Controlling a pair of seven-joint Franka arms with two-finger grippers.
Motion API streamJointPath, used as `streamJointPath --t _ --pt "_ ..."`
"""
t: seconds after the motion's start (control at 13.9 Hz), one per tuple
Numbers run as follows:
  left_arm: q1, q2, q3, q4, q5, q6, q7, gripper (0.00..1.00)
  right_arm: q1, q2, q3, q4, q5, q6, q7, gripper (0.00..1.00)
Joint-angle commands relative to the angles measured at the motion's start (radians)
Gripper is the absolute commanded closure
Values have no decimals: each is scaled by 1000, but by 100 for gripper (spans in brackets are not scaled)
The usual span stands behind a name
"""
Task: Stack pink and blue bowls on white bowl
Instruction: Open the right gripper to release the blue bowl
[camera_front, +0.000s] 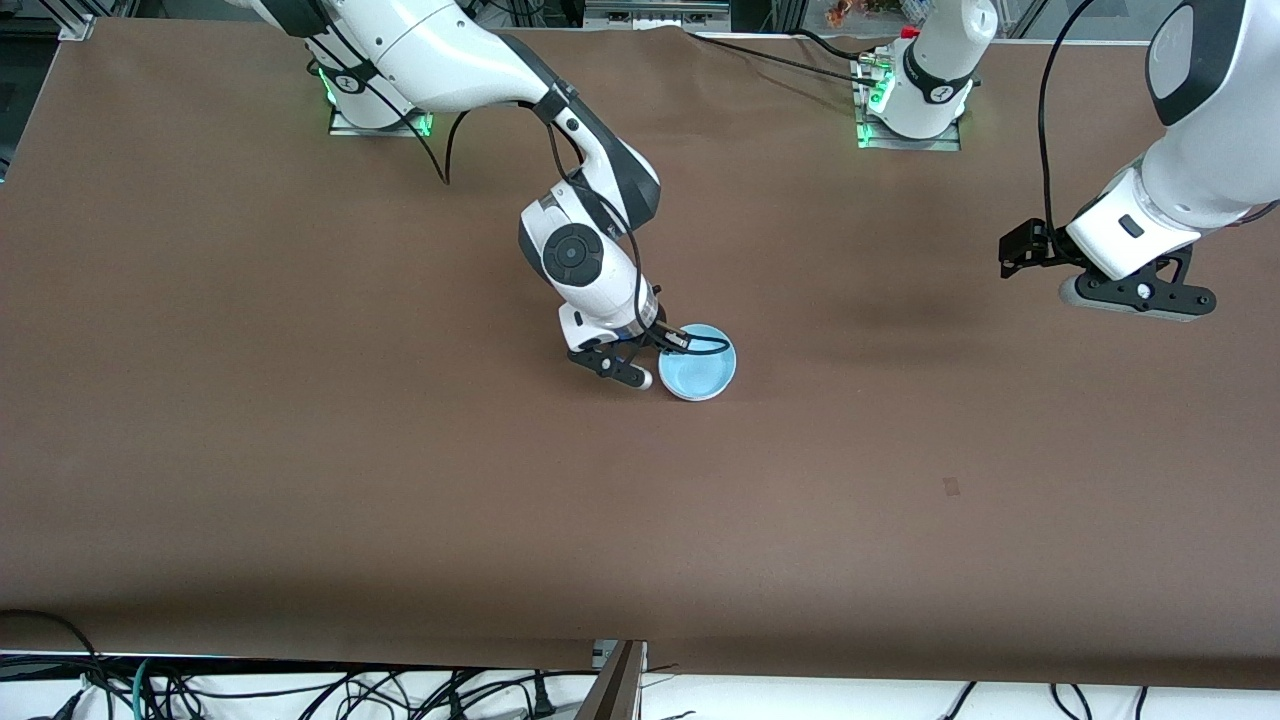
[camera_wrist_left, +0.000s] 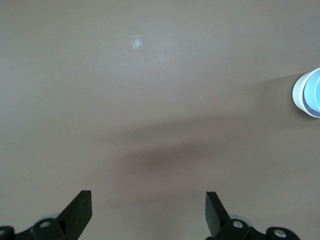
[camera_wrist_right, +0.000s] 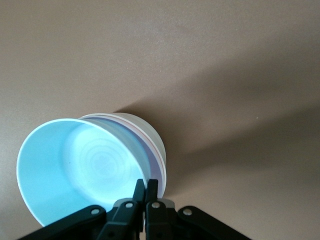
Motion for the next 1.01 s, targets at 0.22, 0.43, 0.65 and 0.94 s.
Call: streamJointPath --t 0.22,0.43,0.65,0.94 --pt "-5 -10 12 -11 -12 11 25 0 2 13 0 33 12 1 12 3" --pt "-4 -10 12 -11 -14 11 25 0 0 -16 -2 34 10 -12 73 2" --pt "-2 -10 12 -11 -12 11 25 0 -11 -113 -20 34 -8 -128 75 1" --pt "-1 -10 12 -11 -14 11 25 0 -15 -318 -107 13 -189 -385 14 1"
